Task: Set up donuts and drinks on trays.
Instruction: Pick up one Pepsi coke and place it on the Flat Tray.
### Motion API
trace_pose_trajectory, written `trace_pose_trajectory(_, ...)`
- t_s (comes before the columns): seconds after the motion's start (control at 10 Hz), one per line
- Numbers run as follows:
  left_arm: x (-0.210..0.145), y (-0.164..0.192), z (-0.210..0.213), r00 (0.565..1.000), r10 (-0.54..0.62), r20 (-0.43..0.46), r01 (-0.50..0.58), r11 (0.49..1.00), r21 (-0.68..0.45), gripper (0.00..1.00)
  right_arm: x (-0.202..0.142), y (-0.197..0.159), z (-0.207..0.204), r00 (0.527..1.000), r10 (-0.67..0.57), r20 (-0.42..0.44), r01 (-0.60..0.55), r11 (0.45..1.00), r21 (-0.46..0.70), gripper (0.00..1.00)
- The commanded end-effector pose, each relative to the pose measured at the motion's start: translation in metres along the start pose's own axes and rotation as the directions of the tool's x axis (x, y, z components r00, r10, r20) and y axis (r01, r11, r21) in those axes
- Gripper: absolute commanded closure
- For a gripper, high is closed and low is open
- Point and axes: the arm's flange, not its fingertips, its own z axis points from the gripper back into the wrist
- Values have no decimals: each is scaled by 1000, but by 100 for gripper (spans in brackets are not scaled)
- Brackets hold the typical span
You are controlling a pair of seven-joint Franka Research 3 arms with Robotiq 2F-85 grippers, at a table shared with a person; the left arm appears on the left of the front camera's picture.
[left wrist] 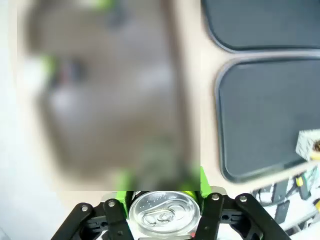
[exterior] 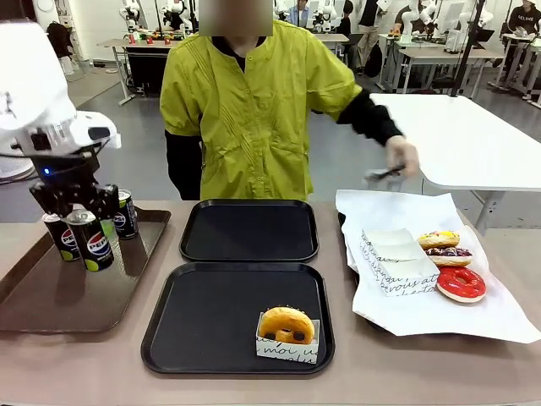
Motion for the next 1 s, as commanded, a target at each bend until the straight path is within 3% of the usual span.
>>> trace_pose_trajectory(0.0,-23,-20,37,999,-31,14,31,999,17,76,1,-1,0,1000,18,10,-18,1000,22,0)
trace_pose_trajectory(0.3,-42,-19,52,1000,3,13,-3,1000,-7,76,1,-1,0,1000,18,10,-18,1000,22,0)
trace_pose_trajectory(0.4,-38,-30,54,998,-56,16,56,998,20,76,1,-1,0,1000,18,10,-18,1000,22,0)
trace_pose_trajectory(0.9,-38,-30,54,998,-56,16,56,998,20,76,1,-1,0,1000,18,10,-18,1000,22,0)
